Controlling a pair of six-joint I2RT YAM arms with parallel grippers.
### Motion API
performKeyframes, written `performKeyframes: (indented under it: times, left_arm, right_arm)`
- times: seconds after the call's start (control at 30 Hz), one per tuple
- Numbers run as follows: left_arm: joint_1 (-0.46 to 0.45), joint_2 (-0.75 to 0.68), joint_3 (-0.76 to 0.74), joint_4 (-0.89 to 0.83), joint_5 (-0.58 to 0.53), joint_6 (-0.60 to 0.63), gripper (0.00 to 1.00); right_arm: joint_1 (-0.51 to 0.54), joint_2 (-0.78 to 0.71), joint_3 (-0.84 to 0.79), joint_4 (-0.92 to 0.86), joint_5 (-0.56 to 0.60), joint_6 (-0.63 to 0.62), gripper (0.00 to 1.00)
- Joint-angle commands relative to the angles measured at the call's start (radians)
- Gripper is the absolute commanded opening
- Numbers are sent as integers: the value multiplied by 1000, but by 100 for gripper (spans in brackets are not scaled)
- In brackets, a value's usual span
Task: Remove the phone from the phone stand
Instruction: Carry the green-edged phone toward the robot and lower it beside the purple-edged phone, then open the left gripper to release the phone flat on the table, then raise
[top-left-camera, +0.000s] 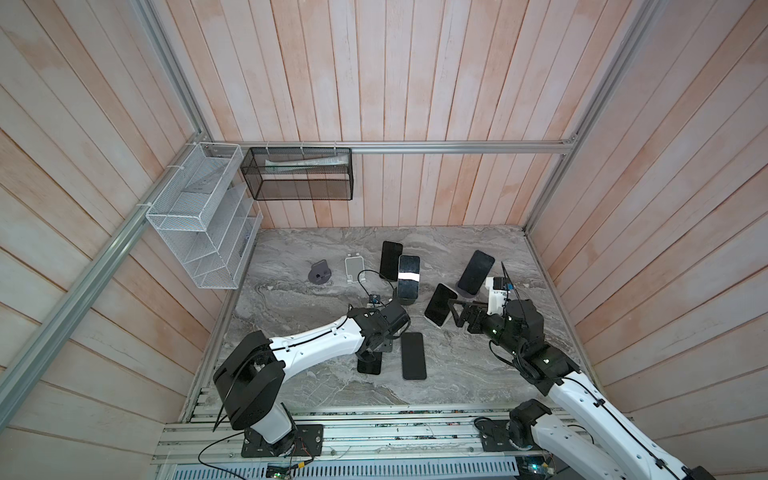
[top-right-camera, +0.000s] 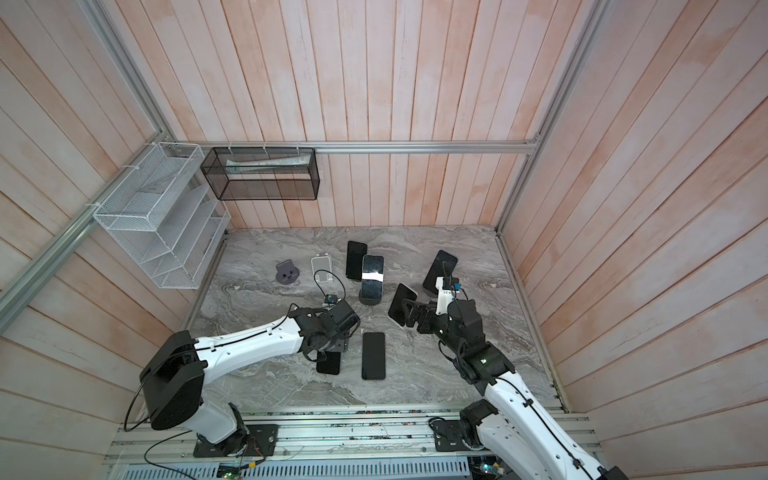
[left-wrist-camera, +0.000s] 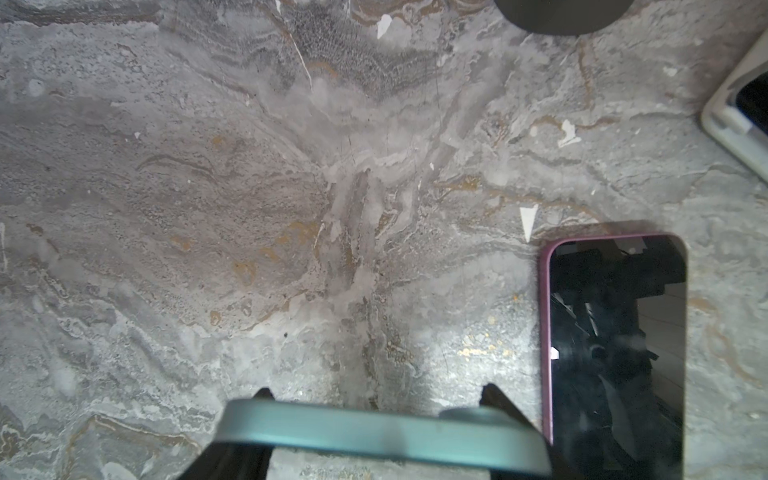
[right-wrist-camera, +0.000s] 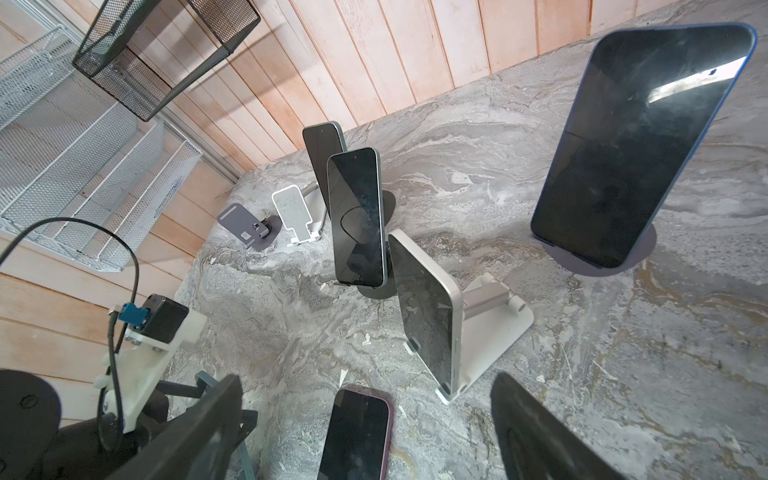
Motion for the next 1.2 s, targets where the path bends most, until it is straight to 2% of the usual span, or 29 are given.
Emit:
performKeyframes:
  times: [0.0, 0.67, 0.83, 1.0, 1.17]
  left_arm:
    - [-7, 42, 35, 14, 8, -17, 65]
    - [-7, 226, 62, 111, 64, -4, 64]
    - [-7, 256, 63, 134, 83, -8, 69]
    - [-6, 276, 71, 132, 85, -14, 81]
    - [-7, 309, 107, 97, 69, 15, 85]
  right_arm:
    - [-4, 8, -7, 9, 18, 12, 94]
    - [-4, 25, -15, 16, 13, 30, 94]
    - [-4, 33, -8, -6, 15, 18, 94]
    - [-4, 44, 20, -59, 54, 1, 94]
    - [-4, 49, 53, -103, 78, -11, 94]
